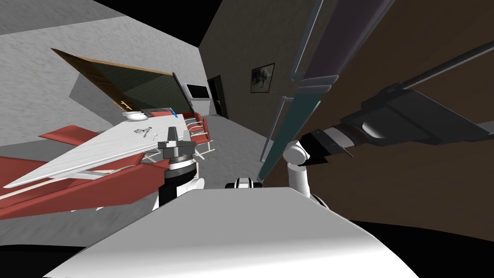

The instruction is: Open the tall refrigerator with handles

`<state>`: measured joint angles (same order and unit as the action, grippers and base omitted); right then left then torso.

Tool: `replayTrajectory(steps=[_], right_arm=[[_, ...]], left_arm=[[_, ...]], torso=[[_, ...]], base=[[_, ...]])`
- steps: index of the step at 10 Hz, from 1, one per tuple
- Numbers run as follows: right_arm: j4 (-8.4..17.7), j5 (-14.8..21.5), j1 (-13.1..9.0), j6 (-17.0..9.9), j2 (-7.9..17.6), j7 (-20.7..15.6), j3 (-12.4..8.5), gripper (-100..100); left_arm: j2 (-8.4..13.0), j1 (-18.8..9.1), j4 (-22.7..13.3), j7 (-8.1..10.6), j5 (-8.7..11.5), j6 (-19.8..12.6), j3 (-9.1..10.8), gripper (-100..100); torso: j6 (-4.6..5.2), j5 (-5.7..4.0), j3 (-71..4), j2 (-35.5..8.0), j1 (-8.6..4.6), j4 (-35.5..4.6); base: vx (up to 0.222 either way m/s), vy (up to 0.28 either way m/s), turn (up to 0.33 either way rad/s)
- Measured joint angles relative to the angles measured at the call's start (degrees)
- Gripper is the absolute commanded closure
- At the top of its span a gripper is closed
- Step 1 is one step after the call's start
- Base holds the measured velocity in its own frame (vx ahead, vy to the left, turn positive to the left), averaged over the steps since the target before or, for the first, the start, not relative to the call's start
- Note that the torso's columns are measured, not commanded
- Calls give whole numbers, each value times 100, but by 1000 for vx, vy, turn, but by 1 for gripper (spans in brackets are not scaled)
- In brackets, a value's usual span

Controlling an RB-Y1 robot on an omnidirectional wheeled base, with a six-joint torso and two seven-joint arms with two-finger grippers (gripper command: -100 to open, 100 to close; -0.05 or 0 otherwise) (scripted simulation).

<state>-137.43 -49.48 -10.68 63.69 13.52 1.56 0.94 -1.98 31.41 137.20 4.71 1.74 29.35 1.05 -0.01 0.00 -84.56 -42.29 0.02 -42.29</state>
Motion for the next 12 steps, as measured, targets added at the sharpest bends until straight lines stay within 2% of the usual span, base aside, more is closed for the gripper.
replayTrajectory(steps=[4, 9, 12], right_arm=[[-40, -659, -536, 375, -13, -135, 68, -100], [-56, -1531, -1207, 744, -5, -327, 54, -100], [-67, -1990, -1636, 1022, -18, -444, 65, -100]], left_arm=[[0, 0, 0, 0, 0, 0, 0, 0], [0, 0, 0, 0, 0, 0, 0, 0], [0, -1, 0, 0, 0, 0, 0, 0]], torso=[[0, -1, -1, 2, -4, 0], [-1, -2, -3, 1, -6, 2], [-33, 4, -75, 83, -25, 35]], base=[[32, -1, 90], [25, 0, 90], [6, 0, 81]])
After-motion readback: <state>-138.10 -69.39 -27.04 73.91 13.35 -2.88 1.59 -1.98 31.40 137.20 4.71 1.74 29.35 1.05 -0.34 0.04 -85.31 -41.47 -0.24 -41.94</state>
